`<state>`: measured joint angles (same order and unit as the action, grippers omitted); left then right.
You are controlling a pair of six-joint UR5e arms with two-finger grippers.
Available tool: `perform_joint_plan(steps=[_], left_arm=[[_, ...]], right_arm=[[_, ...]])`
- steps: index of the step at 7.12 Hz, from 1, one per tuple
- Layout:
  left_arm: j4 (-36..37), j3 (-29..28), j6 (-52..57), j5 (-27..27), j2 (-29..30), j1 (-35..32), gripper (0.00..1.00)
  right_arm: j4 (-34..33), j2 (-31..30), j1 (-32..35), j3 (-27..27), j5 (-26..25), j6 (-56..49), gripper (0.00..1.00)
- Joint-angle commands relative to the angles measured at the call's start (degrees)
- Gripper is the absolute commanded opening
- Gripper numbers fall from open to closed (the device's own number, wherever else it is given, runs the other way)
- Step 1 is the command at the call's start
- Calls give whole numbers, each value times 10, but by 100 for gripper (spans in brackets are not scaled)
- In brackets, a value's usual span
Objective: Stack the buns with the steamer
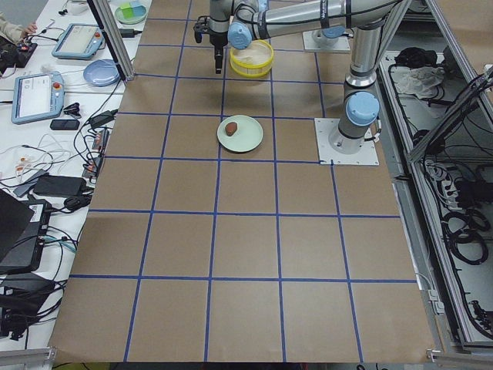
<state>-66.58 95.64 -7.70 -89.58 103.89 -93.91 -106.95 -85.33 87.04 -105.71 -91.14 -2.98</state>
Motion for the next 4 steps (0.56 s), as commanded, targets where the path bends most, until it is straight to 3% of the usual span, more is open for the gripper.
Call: perform_joint_plan(steps=[1,2,4], left_arm=[[0,4,115,27,29,96,100],[6,9,110,20,64,102,100],[4,19,93,20,79,114,100]], right_arm=[[-108,2,27,-62,21,-61,0],[-84,0,27,-65,15,-64,0],[-56,-4,28,-68,6,-67,0]])
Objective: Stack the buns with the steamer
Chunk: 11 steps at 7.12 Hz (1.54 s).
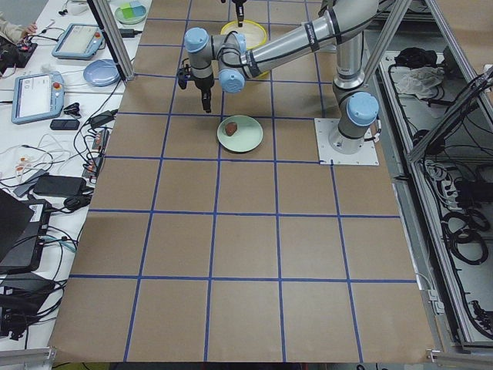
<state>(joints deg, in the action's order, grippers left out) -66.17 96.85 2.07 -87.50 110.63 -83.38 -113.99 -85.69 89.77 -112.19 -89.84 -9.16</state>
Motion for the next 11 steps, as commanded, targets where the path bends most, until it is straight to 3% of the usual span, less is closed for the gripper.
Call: perform_joint_plan(steps=[1,5,10,11], left_arm=[[1,24,-4,0,21,30,100],[-2,83,-15,23,24,53,100],[-31,97,-26,15,13,52,100],[-31,98,-25,15,12,52,87]], right_arm=[[28,1,1,-4,-19,-5,0],[28,14,1,-5,-18,-3,0],[52,-4,14,-12,-17,-7,0],[51,0,14,-12,-18,-6,0]])
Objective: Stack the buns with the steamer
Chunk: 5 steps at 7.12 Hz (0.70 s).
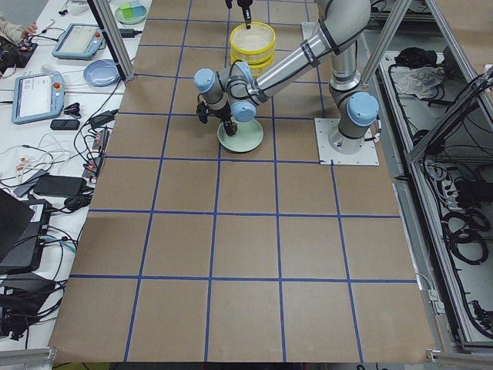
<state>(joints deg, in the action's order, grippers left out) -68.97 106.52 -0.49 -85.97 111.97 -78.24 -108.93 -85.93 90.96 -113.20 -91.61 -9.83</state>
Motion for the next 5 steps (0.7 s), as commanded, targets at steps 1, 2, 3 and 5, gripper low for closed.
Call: perform_joint_plan(steps=[1,2,3,5], left_arm=[[-4,0,4,-1,-4,0,64],[-4,0,6,1,-4,0,52],[-3,0,7,2,-3,0,31],[1,-5,17,-2,-2,1,0]], right_arm=[[-1,3,2,0,-2,0,0],[-6,4,2,1,-2,1,0],[-8,0,2,1,-1,4,0],[-16,-1,2,1,-1,3,0]])
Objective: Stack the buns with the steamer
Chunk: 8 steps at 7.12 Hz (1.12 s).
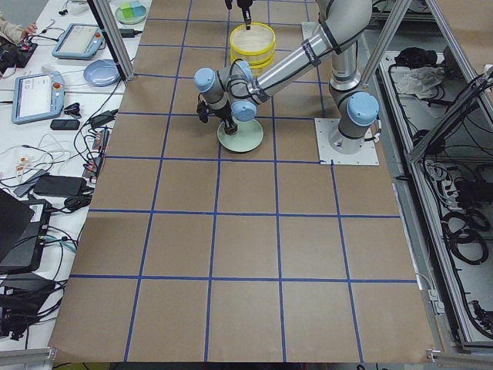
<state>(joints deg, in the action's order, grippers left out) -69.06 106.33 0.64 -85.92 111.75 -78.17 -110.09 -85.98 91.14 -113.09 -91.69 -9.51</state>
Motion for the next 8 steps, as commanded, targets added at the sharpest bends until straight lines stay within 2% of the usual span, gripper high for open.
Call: perform_joint_plan(steps=[1,5,8], left_arm=[[2,-4,17,-15,-2,0,0],[4,-11,22,-17,-3,-1,0],[-5,-34,21,-18,-35,-2,0]], right_arm=[[-4,2,0,-2,-5,-1,0],[-11,5,0,-1,-5,0,0],[0,8,0,-3,-6,-2,0]])
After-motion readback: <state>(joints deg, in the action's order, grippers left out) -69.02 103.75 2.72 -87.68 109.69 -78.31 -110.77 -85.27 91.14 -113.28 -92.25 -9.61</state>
